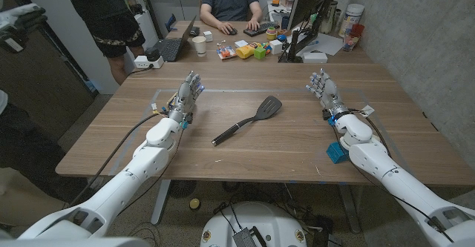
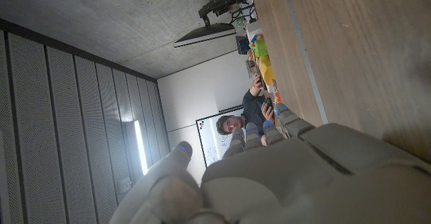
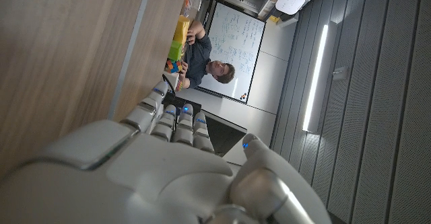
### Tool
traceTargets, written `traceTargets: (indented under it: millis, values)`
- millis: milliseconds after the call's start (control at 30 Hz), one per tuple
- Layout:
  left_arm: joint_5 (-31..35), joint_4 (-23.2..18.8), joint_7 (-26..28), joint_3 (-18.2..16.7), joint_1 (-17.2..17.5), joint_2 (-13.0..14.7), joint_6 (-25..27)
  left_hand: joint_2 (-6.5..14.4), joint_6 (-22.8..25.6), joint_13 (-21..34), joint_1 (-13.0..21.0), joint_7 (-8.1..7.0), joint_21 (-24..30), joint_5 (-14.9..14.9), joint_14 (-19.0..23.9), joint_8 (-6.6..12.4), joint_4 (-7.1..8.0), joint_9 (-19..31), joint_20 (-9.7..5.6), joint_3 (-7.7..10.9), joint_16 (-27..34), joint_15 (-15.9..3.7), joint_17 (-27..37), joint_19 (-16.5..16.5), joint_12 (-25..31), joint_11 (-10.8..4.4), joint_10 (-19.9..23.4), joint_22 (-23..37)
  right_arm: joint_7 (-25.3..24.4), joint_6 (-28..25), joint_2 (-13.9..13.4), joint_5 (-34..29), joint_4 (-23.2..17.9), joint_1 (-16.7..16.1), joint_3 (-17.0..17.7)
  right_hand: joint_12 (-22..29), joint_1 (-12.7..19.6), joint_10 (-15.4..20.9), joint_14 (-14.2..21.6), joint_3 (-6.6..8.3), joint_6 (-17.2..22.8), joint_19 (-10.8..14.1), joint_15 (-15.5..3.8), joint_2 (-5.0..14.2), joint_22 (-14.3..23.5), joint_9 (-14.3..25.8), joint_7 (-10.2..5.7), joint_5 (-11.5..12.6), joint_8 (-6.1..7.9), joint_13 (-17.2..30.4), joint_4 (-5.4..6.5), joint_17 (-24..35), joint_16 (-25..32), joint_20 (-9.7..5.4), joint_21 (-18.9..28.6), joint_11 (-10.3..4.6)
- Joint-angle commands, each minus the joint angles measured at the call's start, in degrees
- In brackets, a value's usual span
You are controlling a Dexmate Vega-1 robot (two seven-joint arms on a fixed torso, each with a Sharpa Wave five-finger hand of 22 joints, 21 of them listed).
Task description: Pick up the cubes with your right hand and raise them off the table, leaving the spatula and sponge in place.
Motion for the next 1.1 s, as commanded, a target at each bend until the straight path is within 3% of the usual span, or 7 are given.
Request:
traceTargets:
  millis: [33,333,733,833,967,1100]
  values:
    - [5.17,-2.74,2.46,-2.04,2.27,-3.39,1.49,5.66,-0.13,0.24,0.03,0.18,0.16,0.30,-0.71,0.40,-0.10,0.06,-0.21,0.38,0.29,-0.15,0.11,-0.25,0.22,-0.15,-0.71,0.17,-3.71,-1.81,-3.45,-1.97,-4.41,-2.28,1.82,0.35,0.12,0.42,0.60,0.38,0.44,0.44,-0.11,3.29,0.19,0.14,-0.18,0.26,0.42,0.21,-0.01,0.19,0.28,0.01,0.34,-0.05]
    - [6.84,-2.02,1.50,-3.24,1.91,-6.31,2.19,5.81,-0.23,0.25,0.05,0.29,0.15,0.34,-0.90,0.34,-0.06,0.07,-0.29,0.48,0.32,-0.21,0.11,-0.33,0.16,-0.13,-0.89,0.17,-0.61,-1.32,-3.45,-0.68,-1.90,-0.64,1.82,0.37,0.17,0.48,0.55,0.45,0.43,0.43,-0.21,3.36,0.19,0.14,-0.16,0.27,0.41,0.21,-0.03,0.17,0.27,-0.08,0.34,0.02]
    - [8.62,-2.02,1.40,-4.80,2.43,-7.89,2.40,5.89,-0.21,0.26,0.06,0.31,0.16,0.37,-0.96,0.34,-0.05,0.07,-0.36,0.58,0.42,-0.25,0.10,-0.36,0.18,-0.10,-0.87,0.18,1.09,-0.12,-3.13,-1.25,-0.03,0.77,1.13,0.34,0.19,0.36,0.51,0.50,0.41,0.50,-0.21,3.39,0.18,0.14,-0.15,0.26,0.41,0.21,-0.03,0.17,0.27,-0.39,0.38,0.22]
    - [8.87,-1.93,1.18,-5.06,2.45,-8.14,2.30,5.89,-0.22,0.26,0.06,0.30,0.17,0.37,-0.97,0.34,-0.05,0.07,-0.37,0.60,0.44,-0.26,0.10,-0.36,0.18,-0.17,-0.88,0.18,-0.50,0.46,-3.90,-3.30,-0.89,0.22,1.08,0.31,0.20,0.27,0.47,0.51,0.38,0.48,-0.16,3.37,0.18,0.14,-0.08,0.26,0.40,0.21,-0.04,0.17,0.27,-0.33,0.37,0.30]
    - [9.14,-1.93,0.77,-5.34,2.44,-8.22,2.48,5.88,-0.24,0.26,0.07,0.31,0.18,0.38,-1.02,0.32,-0.05,0.07,-0.37,0.62,0.45,-0.28,0.10,-0.37,0.18,-0.16,-0.87,0.18,-5.53,2.06,-5.29,-8.49,-2.96,-1.36,1.53,0.44,0.39,0.52,1.08,0.56,0.87,1.21,0.80,3.15,0.18,0.14,-1.26,0.24,0.57,0.21,-0.23,0.09,0.47,1.10,0.65,0.15]
    - [9.22,-1.62,0.12,-5.52,2.23,-8.35,2.68,5.87,-0.22,0.26,0.07,0.25,0.19,0.38,-1.03,0.33,-0.05,0.07,-0.39,0.64,0.48,-0.27,0.10,-0.37,0.19,-0.10,-0.87,0.18,-10.24,1.86,-7.50,-13.09,-6.26,-3.51,2.63,0.91,2.00,2.16,3.16,1.56,2.64,3.72,0.43,3.41,0.16,0.10,-1.28,0.33,1.05,0.19,-1.42,-0.25,0.86,1.44,1.37,0.23]
